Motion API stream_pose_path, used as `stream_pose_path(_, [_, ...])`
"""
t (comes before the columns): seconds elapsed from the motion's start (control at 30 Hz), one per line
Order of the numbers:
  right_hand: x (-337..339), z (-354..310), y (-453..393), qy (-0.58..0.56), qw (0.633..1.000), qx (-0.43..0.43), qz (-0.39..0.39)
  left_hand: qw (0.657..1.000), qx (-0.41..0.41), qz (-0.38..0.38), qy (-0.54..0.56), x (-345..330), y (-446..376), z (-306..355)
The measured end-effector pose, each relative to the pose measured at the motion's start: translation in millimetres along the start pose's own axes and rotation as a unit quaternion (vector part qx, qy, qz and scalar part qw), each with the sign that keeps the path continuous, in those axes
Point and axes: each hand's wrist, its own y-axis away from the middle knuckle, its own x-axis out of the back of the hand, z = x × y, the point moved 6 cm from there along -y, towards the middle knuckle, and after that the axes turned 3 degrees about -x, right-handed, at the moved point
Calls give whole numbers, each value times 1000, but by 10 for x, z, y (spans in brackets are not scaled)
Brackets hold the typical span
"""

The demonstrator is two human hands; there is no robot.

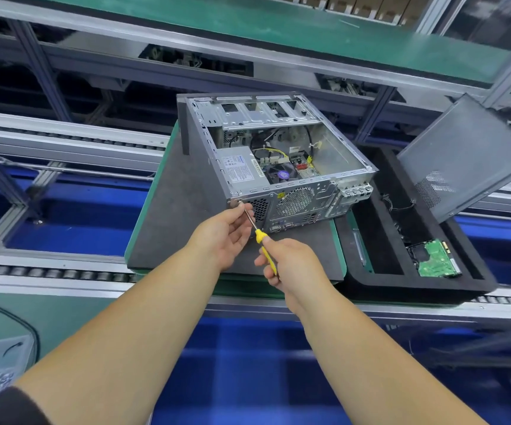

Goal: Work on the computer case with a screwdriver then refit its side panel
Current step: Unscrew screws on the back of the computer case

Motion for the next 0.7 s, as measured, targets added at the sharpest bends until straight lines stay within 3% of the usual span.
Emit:
stream_pose_path(0.17, [-95,-20,4,4,997,-65,-29,1000,3,-19,-3,-12,28,3])
stream_pose_path(0.4, [-63,-56,81,59,997,29,-29,1000,0,15,-17,-9,15,29])
stream_pose_path(0.57, [-108,-61,116,35,999,-9,-33,1000,3,23,-17,-11,5,22])
stream_pose_path(0.7, [-162,-57,104,11,998,-54,-29,999,11,-19,-41,-15,21,29])
